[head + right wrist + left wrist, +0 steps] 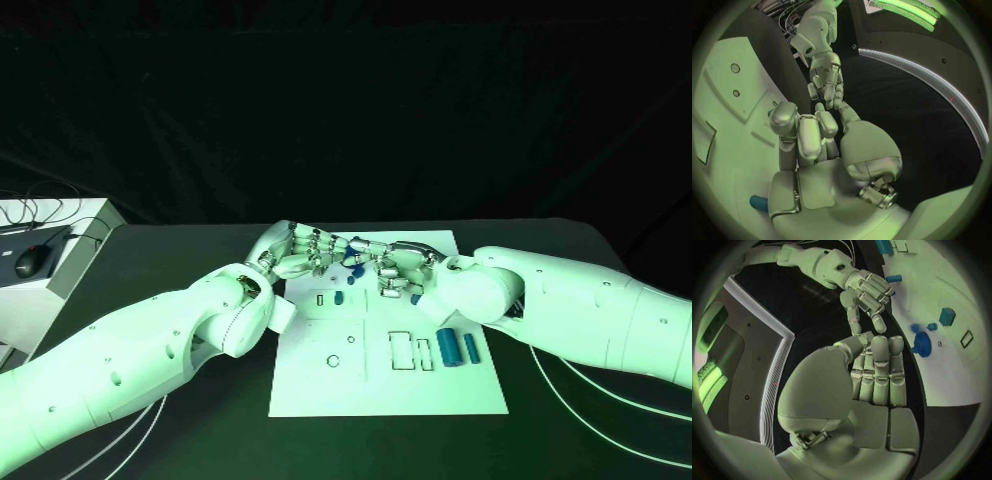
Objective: Assemble the parts on the task board
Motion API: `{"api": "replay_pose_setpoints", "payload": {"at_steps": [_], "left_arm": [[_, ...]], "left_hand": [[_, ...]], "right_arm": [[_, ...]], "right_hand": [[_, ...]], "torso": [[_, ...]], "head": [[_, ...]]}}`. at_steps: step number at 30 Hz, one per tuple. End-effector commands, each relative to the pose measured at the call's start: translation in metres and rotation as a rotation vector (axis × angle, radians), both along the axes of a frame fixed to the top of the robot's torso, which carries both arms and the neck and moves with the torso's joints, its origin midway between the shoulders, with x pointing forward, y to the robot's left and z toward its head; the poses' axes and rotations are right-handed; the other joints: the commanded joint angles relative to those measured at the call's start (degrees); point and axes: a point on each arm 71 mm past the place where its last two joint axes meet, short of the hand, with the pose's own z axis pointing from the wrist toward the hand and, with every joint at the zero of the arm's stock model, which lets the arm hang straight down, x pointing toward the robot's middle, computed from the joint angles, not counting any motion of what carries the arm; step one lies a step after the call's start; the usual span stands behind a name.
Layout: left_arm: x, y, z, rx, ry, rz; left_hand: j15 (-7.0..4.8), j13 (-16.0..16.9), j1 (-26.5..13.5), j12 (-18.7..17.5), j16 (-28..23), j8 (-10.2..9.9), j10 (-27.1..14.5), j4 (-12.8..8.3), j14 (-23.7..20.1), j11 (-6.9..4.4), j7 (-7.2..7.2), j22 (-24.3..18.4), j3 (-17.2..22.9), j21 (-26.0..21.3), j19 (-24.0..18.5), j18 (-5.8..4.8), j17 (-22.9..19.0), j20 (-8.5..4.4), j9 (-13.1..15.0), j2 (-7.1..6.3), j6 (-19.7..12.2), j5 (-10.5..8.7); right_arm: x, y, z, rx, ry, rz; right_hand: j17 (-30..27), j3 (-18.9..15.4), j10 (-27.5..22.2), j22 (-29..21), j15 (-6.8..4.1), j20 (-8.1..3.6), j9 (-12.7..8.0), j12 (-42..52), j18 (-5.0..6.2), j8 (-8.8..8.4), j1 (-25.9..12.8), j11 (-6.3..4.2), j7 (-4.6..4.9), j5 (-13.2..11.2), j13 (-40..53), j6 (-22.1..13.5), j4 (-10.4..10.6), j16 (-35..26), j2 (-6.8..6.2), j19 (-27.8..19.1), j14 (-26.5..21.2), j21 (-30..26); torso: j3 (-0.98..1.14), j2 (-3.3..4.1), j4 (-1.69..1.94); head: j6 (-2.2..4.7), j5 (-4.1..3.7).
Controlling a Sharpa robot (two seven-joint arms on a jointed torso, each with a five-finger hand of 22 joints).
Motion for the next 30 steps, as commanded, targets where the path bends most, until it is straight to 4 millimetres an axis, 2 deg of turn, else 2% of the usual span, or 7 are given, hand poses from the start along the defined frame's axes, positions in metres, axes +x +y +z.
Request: {"api": "replay_pose_setpoints", "payload": {"at_steps": [1,6,8,10,18,26,30], "left_arm": [[-0.001,-0.002,0.001,-0.016,-0.004,-0.017],[-0.001,-0.002,0.001,-0.015,-0.003,-0.017],[-0.001,-0.001,0.001,-0.015,-0.003,-0.017],[-0.001,-0.001,0.001,-0.014,-0.002,-0.015],[0.002,0.007,-0.002,-0.010,0.008,0.012],[0.005,0.015,-0.004,-0.004,0.015,0.039],[0.007,0.018,-0.005,0.001,0.015,0.046]], "left_hand": [[0.05,-0.1,-0.4,-0.2,-0.2,0.2,0.1,-0.2,-0.2,-0.27,0.15,0.0,-0.2,0.3,0.1,1.14,0.0,-0.45,0.0,0.12,-0.3,-0.21],[0.05,-0.1,-0.4,-0.2,-0.2,0.2,0.1,-0.2,-0.2,-0.27,0.15,0.0,-0.2,0.3,0.1,1.14,0.0,-0.45,0.0,0.12,-0.3,-0.21],[0.05,-0.1,-0.4,-0.2,-0.2,0.2,0.1,-0.2,-0.2,-0.27,0.15,0.0,-0.2,0.3,0.1,1.14,0.0,-0.45,0.0,0.12,-0.3,-0.21],[0.05,-0.1,-0.4,-0.2,-0.2,0.2,0.1,-0.2,-0.2,-0.27,0.15,0.0,-0.2,0.3,0.1,1.14,0.0,-0.45,0.0,0.12,-0.3,-0.21],[0.35,-0.1,-0.7,-0.2,-0.4,0.2,-0.9,-0.1,-0.7,0.07,0.52,-0.3,-0.7,0.2,-0.2,1.09,0.4,-0.23,0.0,-0.16,-1.3,-0.44],[0.82,-0.1,-0.8,-0.1,-0.2,0.2,-2.5,0.7,-1.6,0.46,0.80,-1.8,-4.4,-1.3,-0.2,0.86,0.5,0.35,0.0,-0.11,-2.7,-0.86],[1.02,-0.1,-0.7,0.0,-0.5,0.2,-3.4,0.9,-2.3,0.68,0.78,-2.2,-5.2,-1.8,-0.5,0.77,0.2,0.53,0.0,-0.20,-3.1,-0.89]], "right_arm": [[0.000,0.001,0.001,0.014,-0.019,0.015],[0.000,0.001,0.002,0.017,-0.027,0.007],[0.001,0.000,0.002,0.018,-0.030,0.001],[0.001,-0.001,0.002,0.017,-0.034,-0.005],[0.005,-0.014,0.004,-0.048,-0.134,-0.057],[0.008,-0.028,0.014,-0.166,-0.344,-0.128],[0.009,-0.032,0.024,-0.261,-0.524,-0.126]], "right_hand": [[0.2,0.2,0.3,5.0,-0.15,-0.07,0.0,0.4,0.46,-0.01,0.5,-0.16,0.04,0.2,0.2,0.5,-0.4,0.2,0.23,0.5,0.3,-0.2],[0.3,0.4,0.4,5.2,-0.19,-0.09,0.0,0.6,0.40,0.06,0.6,-0.23,-0.08,0.3,0.4,0.8,-0.4,0.4,0.51,0.7,0.4,0.1],[0.5,2.0,0.5,5.4,-0.29,-0.16,0.0,0.8,0.31,0.00,1.9,-0.34,-0.17,-0.7,0.6,1.2,-1.1,0.6,1.92,0.9,0.4,0.6],[0.6,4.4,0.6,5.5,-0.32,-0.23,-0.1,0.9,0.23,-0.09,1.0,-0.32,-0.22,-0.8,0.8,1.5,-1.4,0.6,1.43,0.9,0.4,0.4],[0.7,5.0,0.8,5.7,-0.36,-0.30,-0.1,1.2,0.18,-0.03,0.7,-0.43,-0.28,-0.7,1.1,1.6,-1.4,0.8,0.89,1.2,0.5,0.9],[0.8,5.5,1.1,6.0,-0.40,-0.37,-0.1,1.8,0.09,-0.03,3.5,-0.43,-0.21,0.1,1.5,1.7,-3.2,1.2,-0.51,1.7,0.6,2.2],[0.6,6.6,0.5,5.8,-0.37,-0.35,-0.1,0.7,0.21,-0.05,9.5,-0.36,0.10,0.6,1.1,1.5,-7.6,0.9,-2.92,1.3,0.5,1.3]], "torso": [[-0.02,0.00,0.03],[-0.02,-0.02,0.05],[-0.02,0.00,0.04],[-0.03,-0.01,0.00],[-0.01,-0.04,-0.02],[0.03,-0.06,-0.02],[0.04,-0.05,-0.01]], "head": [[-0.08,-0.03],[-0.14,-0.02],[-0.16,-0.01],[-0.19,-0.03],[-0.09,-0.07],[-0.08,-0.07],[-0.11,-0.15]]}}
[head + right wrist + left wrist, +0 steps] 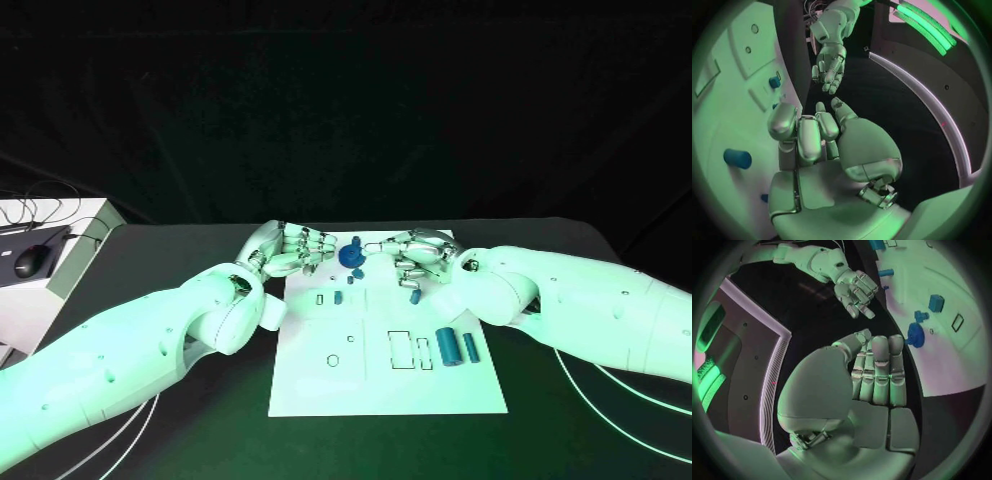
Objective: Assemble the parts on the task board
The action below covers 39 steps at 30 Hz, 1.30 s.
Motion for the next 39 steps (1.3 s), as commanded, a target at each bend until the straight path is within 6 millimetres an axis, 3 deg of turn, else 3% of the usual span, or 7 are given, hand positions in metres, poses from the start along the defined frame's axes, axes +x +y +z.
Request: {"api": "replay_pose_setpoints", "payload": {"at_steps": [1,6,9,19,27,29,39], "left_arm": [[0.001,0.002,0.000,-0.007,-0.002,0.004],[0.002,0.005,-0.001,-0.002,-0.005,0.010],[0.002,0.006,-0.001,0.000,-0.008,0.014],[0.001,0.011,0.001,-0.010,-0.010,0.024],[0.000,0.013,0.001,-0.016,-0.008,0.026],[0.000,0.013,0.002,-0.018,-0.007,0.026],[-0.002,0.013,0.003,-0.024,-0.006,0.023]], "left_hand": [[0.12,-0.1,-0.3,0.0,-0.3,0.2,-0.7,0.1,-0.6,0.07,-0.07,-0.3,-0.7,-0.4,-0.2,0.75,-0.3,0.24,0.0,0.11,-0.5,-0.26],[0.35,-0.1,-0.2,0.2,-1.2,0.3,-2.4,0.2,-1.8,0.45,-0.22,-0.7,-1.3,-1.1,-0.8,0.63,-1.0,0.42,-0.1,-0.05,-1.2,-0.32],[0.41,-0.1,0.0,0.3,-1.9,0.4,-2.8,0.2,-2.9,0.61,-0.39,-1.2,-2.1,-2.0,-1.6,0.32,-2.0,0.53,-0.1,0.02,-1.6,-0.30],[0.61,0.0,0.4,0.7,-3.1,0.6,-3.4,0.1,-4.7,0.70,-0.32,-2.0,-4.2,-3.8,-2.9,-0.57,-4.3,0.45,-0.1,0.43,-1.8,-0.26],[0.57,0.0,0.6,0.7,-2.5,0.6,-3.3,0.0,-4.9,0.65,-0.34,-1.9,-4.6,-4.0,-2.8,-0.79,-5.5,0.24,-0.1,0.77,-1.6,-0.26],[0.57,0.0,0.6,0.7,-2.5,0.6,-3.3,0.0,-4.9,0.65,-0.34,-1.9,-4.6,-4.0,-2.8,-0.79,-5.5,0.24,-0.1,0.77,-1.6,-0.26],[0.59,0.0,0.4,0.7,-2.2,0.6,-3.4,0.1,-5.0,0.68,-0.34,-1.8,-4.7,-4.3,-2.8,-0.81,-6.0,0.25,-0.1,0.83,-1.6,-0.25]], "right_arm": [[0.003,-0.003,0.015,-0.156,-0.305,-0.007],[0.005,-0.004,0.026,-0.340,-0.541,0.055],[0.006,-0.001,0.030,-0.493,-0.712,0.113],[0.007,0.020,0.034,-0.846,-1.070,0.211],[0.011,0.040,0.026,-0.994,-1.126,0.279],[0.012,0.046,0.024,-1.024,-1.134,0.286],[0.016,0.059,0.019,-1.095,-1.145,0.276]], "right_hand": [[-0.2,0.6,-0.3,5.7,-0.25,0.28,-0.1,-0.8,0.29,-0.05,3.2,-0.03,0.36,0.7,-0.4,0.1,-2.2,0.0,-0.84,-0.2,0.3,-0.6],[-0.5,2.7,-1.2,5.5,-0.19,0.33,-0.1,-2.5,0.43,-0.13,7.7,0.08,0.78,2.6,-1.3,0.1,-6.0,-0.5,-1.70,-0.9,0.1,-1.6],[-0.7,4.4,-1.5,5.4,-0.13,0.42,-0.2,-3.5,0.55,-0.21,8.8,0.15,0.89,2.8,-1.9,0.1,-6.9,-0.8,-2.64,-1.3,0.0,-2.1],[-1.2,5.9,-1.4,5.1,-0.35,0.31,-0.2,-5.0,0.55,-0.23,10.3,-0.03,0.43,0.5,-3.1,0.3,-6.6,-1.9,-4.59,-1.5,-0.2,-3.4],[-0.7,6.0,-0.9,5.3,-0.75,-0.04,-0.2,-4.7,0.20,-0.23,10.0,-0.44,-0.44,-0.4,-2.9,-0.2,-5.9,-1.7,-5.61,-1.1,0.0,-3.2],[-0.5,6.2,-0.8,5.4,-0.78,-0.15,-0.2,-4.6,0.03,-0.21,9.9,-0.48,-0.45,-0.5,-2.7,-0.3,-5.0,-1.7,-6.01,-0.8,0.1,-3.3],[0.2,7.2,-0.3,5.7,-0.64,-0.12,-0.2,-3.9,-0.06,-0.20,9.9,-0.27,-0.05,-0.2,-1.9,-0.4,-2.8,-1.4,-7.10,-0.2,0.3,-2.7]], "torso": [[0.03,-0.01,0.00],[-0.03,-0.02,0.03],[-0.09,-0.01,0.07],[-0.24,0.09,0.27],[-0.35,0.08,0.22],[-0.22,0.11,0.18],[-0.43,0.17,0.40]], "head": [[0.05,-0.04],[0.02,-0.03],[0.02,0.02],[-0.23,0.07],[-0.45,0.32],[-0.47,0.46],[-0.65,0.38]]}}
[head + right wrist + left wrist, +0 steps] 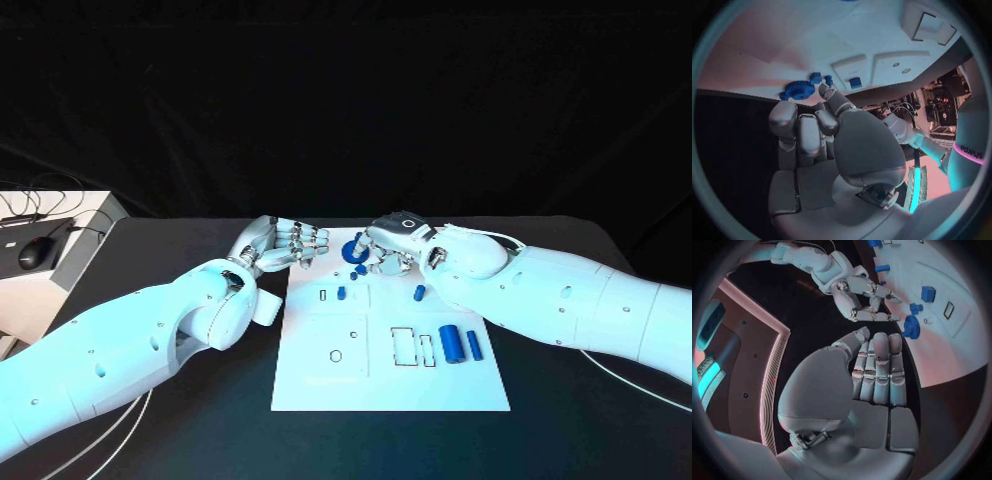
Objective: Assemble the parts on the task board
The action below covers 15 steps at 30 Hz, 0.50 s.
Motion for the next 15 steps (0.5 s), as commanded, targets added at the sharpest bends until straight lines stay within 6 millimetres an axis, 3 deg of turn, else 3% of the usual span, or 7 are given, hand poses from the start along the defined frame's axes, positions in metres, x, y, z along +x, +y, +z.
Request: {"api": "replay_pose_setpoints", "payload": {"at_steps": [1,7,15], "left_arm": [[-0.001,-0.001,0.002,-0.017,-0.010,-0.004],[-0.001,0.001,0.002,-0.017,-0.009,-0.002],[-0.002,0.001,0.003,-0.017,-0.007,-0.001]], "left_hand": [[0.09,-0.1,0.0,0.3,0.3,0.4,-0.2,0.2,-0.4,-0.03,-0.23,0.1,-0.3,-0.2,0.0,-0.75,-0.1,-0.43,-0.1,0.34,-0.1,-0.26],[0.09,-0.1,0.0,0.3,0.3,0.4,-0.2,0.2,-0.4,-0.03,-0.23,0.1,-0.3,-0.2,0.0,-0.75,-0.1,-0.43,-0.1,0.34,-0.1,-0.26],[0.10,-0.1,0.0,0.3,0.4,0.4,-0.3,0.2,-0.4,0.01,-0.18,0.1,-0.3,-0.3,0.0,-0.74,-0.4,-0.43,-0.1,0.41,-0.1,-0.24]], "right_arm": [[0.003,0.000,-0.002,-0.063,-0.037,-0.033],[0.003,0.004,-0.008,-0.086,-0.015,-0.034],[0.005,0.004,-0.016,-0.113,0.013,-0.044]], "right_hand": [[0.1,0.1,0.5,5.7,-0.18,0.12,-0.1,0.3,-0.07,-0.23,0.1,0.10,0.13,-0.2,0.1,-0.3,0.7,0.4,-0.70,0.5,0.3,0.3],[0.2,0.3,0.5,5.7,-0.15,0.19,-0.1,0.3,-0.06,-0.25,0.2,0.13,0.16,-0.2,0.2,-0.4,1.1,0.4,-1.00,0.5,0.3,0.3],[0.3,0.4,0.5,5.7,-0.13,0.19,0.0,0.4,-0.05,-0.21,0.2,0.15,0.22,-0.2,0.3,-0.2,1.5,0.5,-1.03,0.5,0.3,0.3]], "torso": [[-0.03,0.01,0.05],[0.09,0.07,0.00],[0.07,0.00,0.01]], "head": [[-0.10,-0.01],[-0.34,0.07],[-0.67,0.15]]}}
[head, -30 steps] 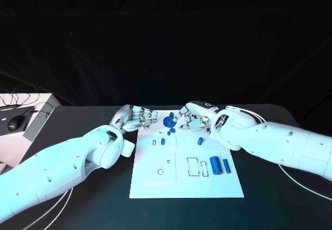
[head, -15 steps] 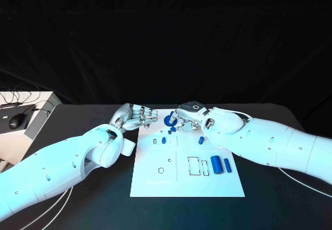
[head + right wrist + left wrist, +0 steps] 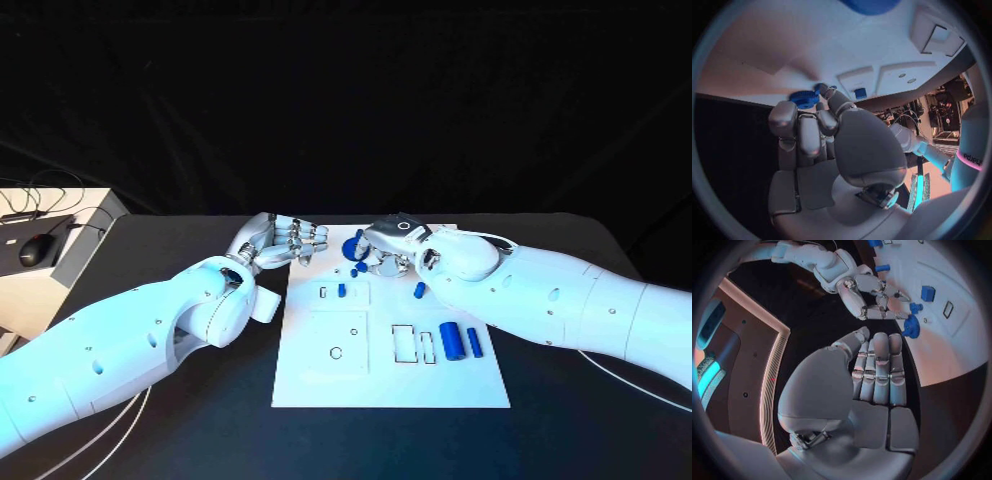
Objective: Assemble the parts on the task board
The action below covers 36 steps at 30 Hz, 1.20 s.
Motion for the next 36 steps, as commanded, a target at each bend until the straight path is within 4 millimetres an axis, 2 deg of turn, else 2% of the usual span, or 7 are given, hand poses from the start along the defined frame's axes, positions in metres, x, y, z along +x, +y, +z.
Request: {"api": "replay_pose_setpoints", "payload": {"at_steps": [1,13,22,25,28,36], "left_arm": [[-0.001,0.000,0.002,-0.012,-0.008,-0.003],[-0.001,0.001,0.002,-0.011,-0.005,-0.001],[-0.001,0.002,0.001,-0.012,0.000,0.003],[-0.001,0.002,0.001,-0.012,0.002,0.004],[-0.001,0.003,0.001,-0.011,0.003,0.004],[0.000,0.003,0.001,-0.010,0.009,0.002]], "left_hand": [[0.10,-0.1,0.0,0.3,0.3,0.4,-0.3,0.1,-0.4,0.01,-0.18,0.1,-0.1,-0.3,0.0,-0.68,-0.1,-0.43,-0.1,0.41,-0.1,-0.24],[0.14,-0.1,0.0,0.3,0.3,0.4,-0.5,0.1,-0.5,0.08,-0.12,0.1,-0.1,-0.5,0.0,-0.68,-0.3,-0.41,-0.1,0.40,-0.3,-0.25],[0.15,0.0,0.0,0.3,0.4,0.4,-0.6,0.2,-0.6,0.09,-0.10,0.1,0.0,-0.5,0.1,-0.67,-0.4,-0.41,-0.1,0.49,-0.3,-0.24],[0.15,0.0,0.0,0.3,0.4,0.4,-0.6,0.2,-0.6,0.09,-0.10,0.1,0.0,-0.5,0.1,-0.67,-0.4,-0.41,-0.1,0.49,-0.3,-0.24],[0.15,0.0,0.0,0.3,0.4,0.4,-0.6,0.2,-0.6,0.09,-0.10,0.1,0.0,-0.5,0.1,-0.67,-0.4,-0.41,-0.1,0.49,-0.3,-0.24],[0.16,-0.1,0.0,0.3,0.4,0.4,-0.6,0.2,-0.6,0.11,-0.08,0.2,0.0,-0.6,0.1,-0.66,-0.6,-0.39,-0.1,0.47,-0.4,-0.25]], "right_arm": [[0.001,-0.001,-0.004,-0.046,0.016,-0.010],[-0.003,0.004,-0.008,-0.048,0.039,0.007],[-0.001,0.001,-0.011,-0.057,0.050,-0.010],[0.000,0.000,-0.012,-0.064,0.056,-0.016],[0.000,-0.001,-0.013,-0.067,0.059,-0.021],[0.001,-0.007,-0.014,-0.078,0.063,-0.049]], "right_hand": [[0.1,0.1,0.3,5.8,-0.13,-0.02,0.0,0.3,-0.05,-0.21,0.1,-0.02,0.23,-0.2,0.1,-0.2,0.3,0.3,-0.50,0.3,0.3,0.4],[0.4,0.1,0.5,5.9,-0.12,-0.02,0.0,0.9,-0.09,-0.22,-0.1,-0.01,0.21,-0.2,0.5,1.4,0.9,0.6,-0.14,0.4,0.4,0.8],[0.4,0.3,0.6,6.0,-0.20,-0.07,0.0,1.5,-0.15,-0.20,-0.8,-0.27,-0.21,-0.3,1.0,3.5,1.9,0.6,1.45,0.6,0.4,1.3],[0.5,1.1,0.6,6.0,-0.30,-0.14,0.0,1.5,-0.19,-0.20,-1.0,-0.38,-0.42,-1.6,1.1,4.0,2.2,0.6,2.13,0.6,0.4,1.4],[0.5,1.8,0.6,6.0,-0.39,-0.22,0.0,1.5,-0.23,-0.20,-1.2,-0.49,-0.65,-1.7,1.1,4.5,2.5,0.6,2.71,0.5,0.4,1.4],[0.4,2.1,0.8,6.0,-0.56,-0.40,0.1,1.6,-0.36,-0.12,-1.6,-0.79,-1.10,-1.9,1.4,5.6,2.6,0.4,2.44,0.7,0.4,1.8]], "torso": [[0.04,-0.06,-0.08],[0.01,-0.07,-0.03],[0.00,-0.04,-0.04],[0.01,-0.08,-0.09],[0.03,-0.12,-0.11],[0.06,-0.17,-0.14]], "head": [[-0.21,0.16],[-0.42,0.25],[-0.53,0.28],[-0.57,0.29],[-0.57,0.27],[-0.55,0.18]]}}
